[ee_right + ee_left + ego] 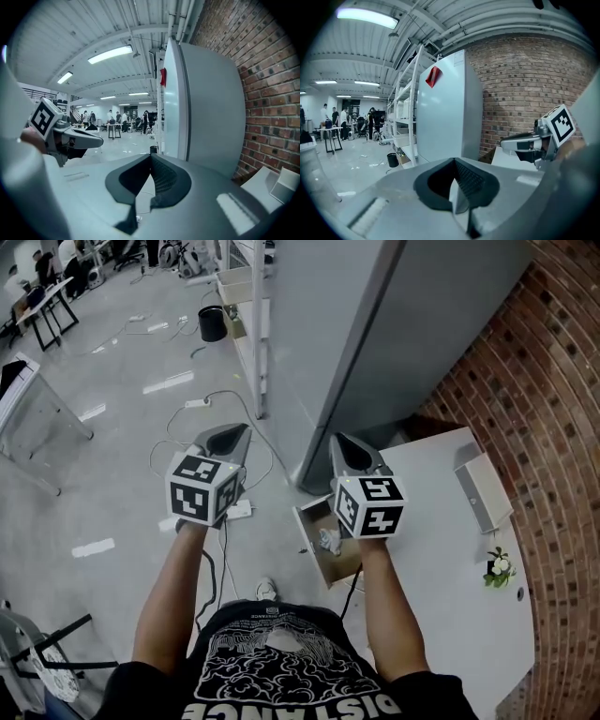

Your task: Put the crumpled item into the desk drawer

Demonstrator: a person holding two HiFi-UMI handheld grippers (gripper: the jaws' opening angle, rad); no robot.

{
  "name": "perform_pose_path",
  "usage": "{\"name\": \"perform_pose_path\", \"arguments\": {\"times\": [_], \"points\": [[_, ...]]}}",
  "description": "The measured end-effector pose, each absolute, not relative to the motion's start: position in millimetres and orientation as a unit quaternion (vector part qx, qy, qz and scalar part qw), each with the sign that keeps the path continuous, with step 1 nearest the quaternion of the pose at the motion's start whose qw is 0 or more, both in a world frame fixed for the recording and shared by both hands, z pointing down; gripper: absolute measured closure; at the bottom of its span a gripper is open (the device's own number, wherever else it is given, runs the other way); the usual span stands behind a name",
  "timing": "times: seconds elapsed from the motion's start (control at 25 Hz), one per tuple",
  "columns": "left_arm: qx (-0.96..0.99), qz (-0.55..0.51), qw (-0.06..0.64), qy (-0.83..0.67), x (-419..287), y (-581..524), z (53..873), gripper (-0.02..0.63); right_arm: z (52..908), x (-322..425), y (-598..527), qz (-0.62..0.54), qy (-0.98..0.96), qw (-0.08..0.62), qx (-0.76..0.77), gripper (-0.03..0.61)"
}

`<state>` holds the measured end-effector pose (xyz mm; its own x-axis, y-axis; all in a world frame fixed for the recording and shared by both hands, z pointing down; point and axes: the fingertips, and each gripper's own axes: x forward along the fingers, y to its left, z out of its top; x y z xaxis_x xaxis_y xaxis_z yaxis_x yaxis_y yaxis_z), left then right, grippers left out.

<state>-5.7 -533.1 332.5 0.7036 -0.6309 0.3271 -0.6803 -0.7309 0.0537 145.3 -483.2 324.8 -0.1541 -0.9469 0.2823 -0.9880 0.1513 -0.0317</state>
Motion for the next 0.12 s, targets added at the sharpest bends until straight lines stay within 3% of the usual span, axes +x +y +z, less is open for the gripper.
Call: {"name": "perform_pose_path", "arguments": {"times": [0.12], "points": [[0.921,0.145,0.086,-0.352,-4.4,-538.2,335.2,0.611,326.4,147.4,-487.1,0.105,-0.748,0.098,0.648,0.577]]}}
